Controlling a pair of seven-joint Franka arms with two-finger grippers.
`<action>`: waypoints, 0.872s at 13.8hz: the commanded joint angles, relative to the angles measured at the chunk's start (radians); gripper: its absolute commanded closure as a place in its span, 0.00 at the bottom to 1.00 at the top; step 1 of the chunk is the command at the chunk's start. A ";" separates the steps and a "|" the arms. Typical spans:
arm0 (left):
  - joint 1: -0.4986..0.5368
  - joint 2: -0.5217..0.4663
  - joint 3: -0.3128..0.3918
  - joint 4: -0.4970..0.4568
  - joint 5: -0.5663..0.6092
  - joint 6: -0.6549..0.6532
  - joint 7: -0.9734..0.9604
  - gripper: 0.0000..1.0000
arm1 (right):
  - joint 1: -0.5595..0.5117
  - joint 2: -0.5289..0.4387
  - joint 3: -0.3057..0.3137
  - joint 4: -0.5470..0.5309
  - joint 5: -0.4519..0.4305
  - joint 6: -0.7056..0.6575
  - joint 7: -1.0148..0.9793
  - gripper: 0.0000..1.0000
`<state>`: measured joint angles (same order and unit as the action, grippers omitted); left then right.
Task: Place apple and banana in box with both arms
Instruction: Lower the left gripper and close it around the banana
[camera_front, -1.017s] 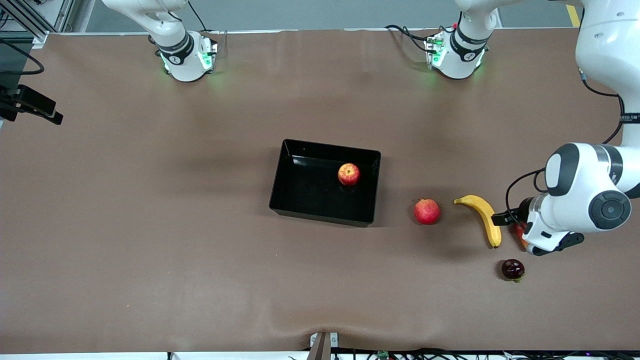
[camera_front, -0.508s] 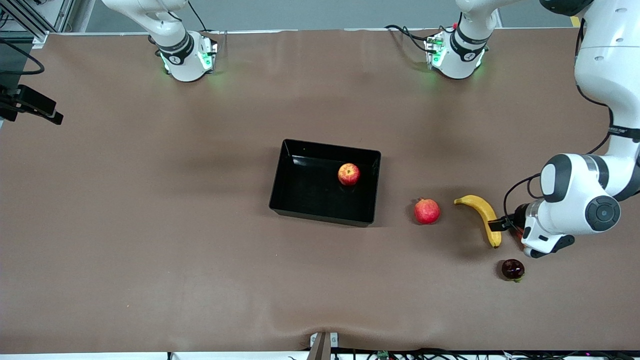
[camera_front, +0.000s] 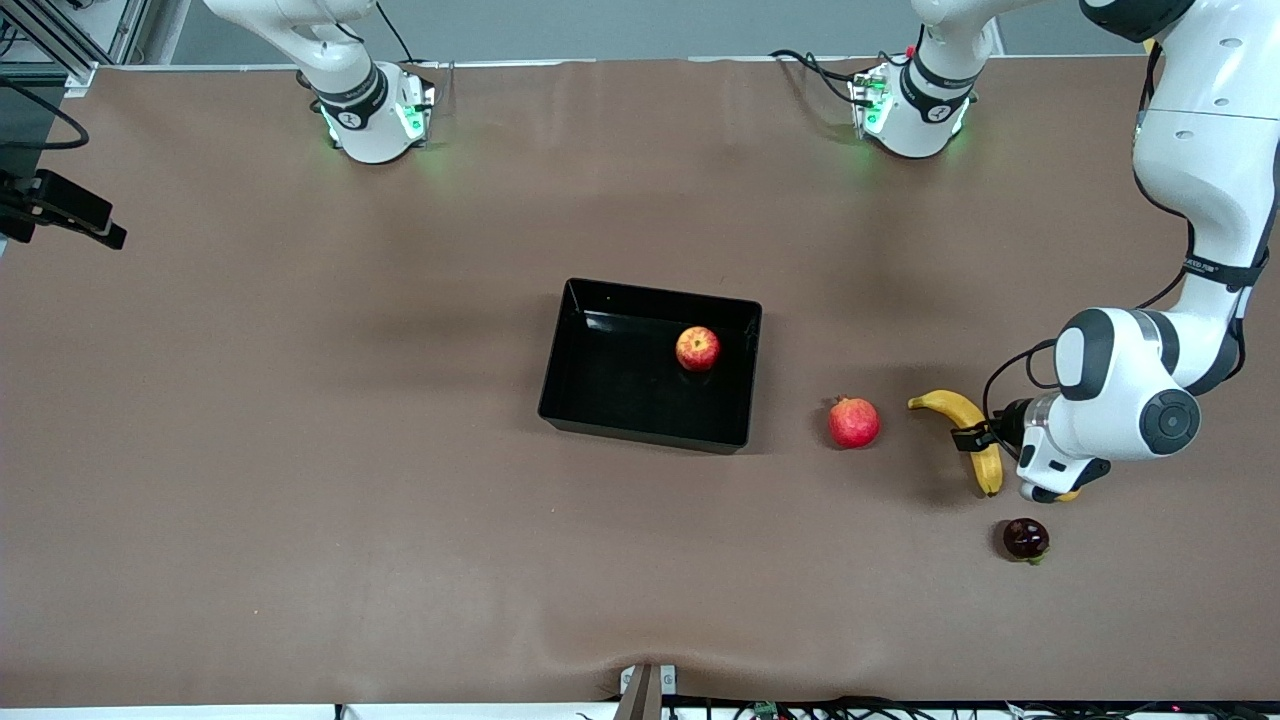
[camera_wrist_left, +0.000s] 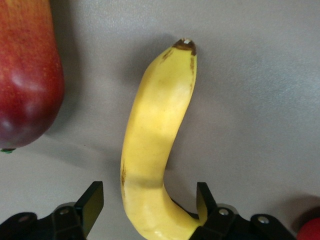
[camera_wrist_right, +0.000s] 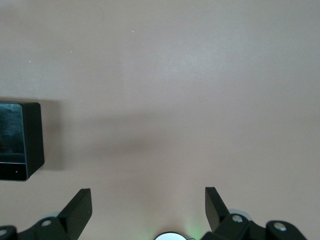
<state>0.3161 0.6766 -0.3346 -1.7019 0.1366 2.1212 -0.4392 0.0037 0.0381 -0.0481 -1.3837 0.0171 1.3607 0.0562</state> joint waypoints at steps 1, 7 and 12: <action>0.008 -0.002 -0.003 -0.012 0.001 0.013 -0.003 0.38 | 0.012 0.002 -0.007 0.005 0.003 0.000 0.011 0.00; 0.023 0.017 -0.003 -0.010 0.003 0.013 0.007 0.93 | 0.012 0.002 -0.007 0.005 0.003 0.000 0.010 0.00; 0.012 -0.034 -0.012 0.001 0.038 -0.012 0.030 1.00 | 0.012 0.002 -0.007 0.005 0.003 0.000 0.010 0.00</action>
<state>0.3242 0.6828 -0.3353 -1.7001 0.1490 2.1212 -0.4234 0.0037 0.0381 -0.0481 -1.3837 0.0171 1.3606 0.0562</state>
